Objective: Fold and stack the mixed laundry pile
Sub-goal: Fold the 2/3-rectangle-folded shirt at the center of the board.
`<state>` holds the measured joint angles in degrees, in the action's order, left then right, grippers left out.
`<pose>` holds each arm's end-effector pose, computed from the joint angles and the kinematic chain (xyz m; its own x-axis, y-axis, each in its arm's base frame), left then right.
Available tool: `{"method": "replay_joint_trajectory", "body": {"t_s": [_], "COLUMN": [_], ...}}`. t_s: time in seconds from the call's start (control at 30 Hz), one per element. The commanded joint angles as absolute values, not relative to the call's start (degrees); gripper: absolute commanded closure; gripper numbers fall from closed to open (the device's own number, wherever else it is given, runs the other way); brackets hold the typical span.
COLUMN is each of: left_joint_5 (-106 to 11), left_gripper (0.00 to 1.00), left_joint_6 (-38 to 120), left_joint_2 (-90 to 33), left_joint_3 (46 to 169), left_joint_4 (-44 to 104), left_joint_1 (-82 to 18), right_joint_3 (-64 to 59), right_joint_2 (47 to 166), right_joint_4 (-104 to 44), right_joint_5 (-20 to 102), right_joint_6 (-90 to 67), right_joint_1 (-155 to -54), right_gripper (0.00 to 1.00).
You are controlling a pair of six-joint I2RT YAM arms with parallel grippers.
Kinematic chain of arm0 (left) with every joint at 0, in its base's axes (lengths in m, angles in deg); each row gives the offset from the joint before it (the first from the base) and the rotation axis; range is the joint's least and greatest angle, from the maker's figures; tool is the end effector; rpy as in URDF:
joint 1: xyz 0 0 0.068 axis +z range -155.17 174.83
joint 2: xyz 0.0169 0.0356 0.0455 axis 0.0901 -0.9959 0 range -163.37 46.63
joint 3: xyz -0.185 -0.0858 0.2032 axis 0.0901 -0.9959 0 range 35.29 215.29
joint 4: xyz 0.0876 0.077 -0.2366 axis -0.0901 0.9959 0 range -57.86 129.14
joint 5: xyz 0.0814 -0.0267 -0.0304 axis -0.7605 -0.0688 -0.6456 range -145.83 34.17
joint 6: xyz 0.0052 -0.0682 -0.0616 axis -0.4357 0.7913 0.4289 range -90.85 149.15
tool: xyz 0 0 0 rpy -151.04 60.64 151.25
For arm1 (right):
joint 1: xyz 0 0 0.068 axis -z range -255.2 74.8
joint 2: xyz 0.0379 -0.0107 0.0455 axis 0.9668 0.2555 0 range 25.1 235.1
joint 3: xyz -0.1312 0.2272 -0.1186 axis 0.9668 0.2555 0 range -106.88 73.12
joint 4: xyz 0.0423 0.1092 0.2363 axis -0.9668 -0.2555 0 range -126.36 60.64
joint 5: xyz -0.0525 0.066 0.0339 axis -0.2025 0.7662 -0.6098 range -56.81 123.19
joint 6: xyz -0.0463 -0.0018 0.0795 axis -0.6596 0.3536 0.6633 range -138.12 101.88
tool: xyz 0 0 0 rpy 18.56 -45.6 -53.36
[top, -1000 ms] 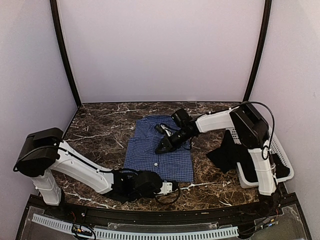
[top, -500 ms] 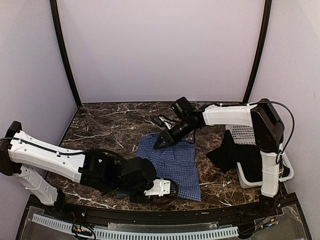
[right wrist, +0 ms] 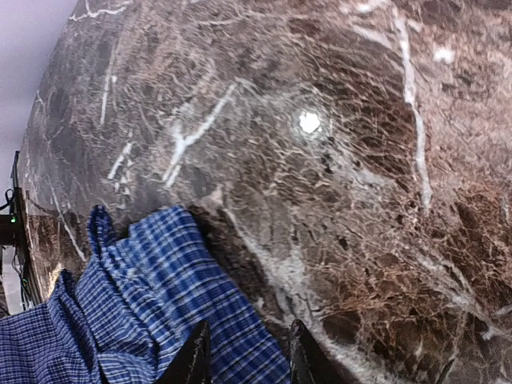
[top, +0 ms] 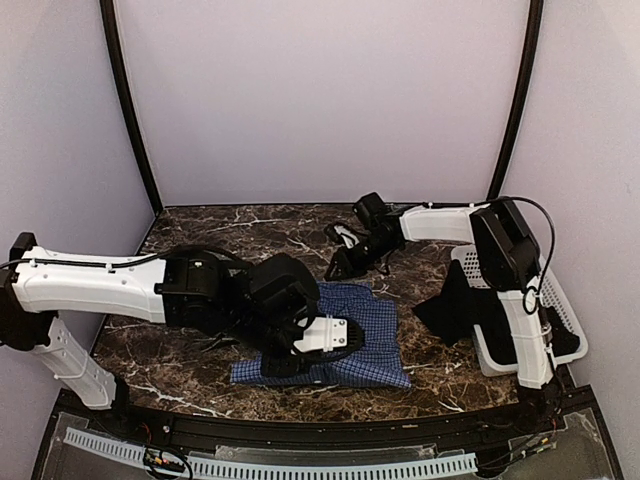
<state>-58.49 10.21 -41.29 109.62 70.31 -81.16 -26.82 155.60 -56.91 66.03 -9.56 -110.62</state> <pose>0.0912 -0.3497 0.2700 0.1323 0.8085 -0.5735 0.9719 0.0078 0.2353 0.3985 0.3385 0.1303 -0.7914 -0.4095 -0.4538 -0.6095 0.5861 0.5339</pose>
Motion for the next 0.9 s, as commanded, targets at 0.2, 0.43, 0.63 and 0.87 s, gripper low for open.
{"method": "replay_joint_trajectory", "body": {"t_s": [0.2, 0.43, 0.63, 0.87], "left_joint_5": [-57.14, -58.13, -59.87, -61.21], "left_gripper": [0.99, 1.00, 1.00, 1.00], "left_joint_6": [-1.96, -9.11, -13.45, -18.45], "left_joint_2": [-47.16, -52.71, -57.78, -61.91], "left_joint_3": [118.62, 122.13, 123.83, 124.88], "left_joint_4": [68.30, 64.07, 59.81, 53.89], "left_joint_1": [-70.87, -65.09, -61.98, -58.63], "right_joint_3": [-26.98, -23.54, -22.59, -22.95], "right_joint_2": [159.72, 158.33, 157.72, 157.64], "right_joint_4": [-57.66, -55.95, -54.31, -54.55], "right_joint_5": [68.09, 71.55, 74.97, 76.58], "right_joint_6": [-11.95, -12.54, -13.17, -13.64], "right_joint_1": [-111.40, -111.45, -111.76, -111.85], "right_gripper": [0.82, 0.90, 0.92, 0.94]}}
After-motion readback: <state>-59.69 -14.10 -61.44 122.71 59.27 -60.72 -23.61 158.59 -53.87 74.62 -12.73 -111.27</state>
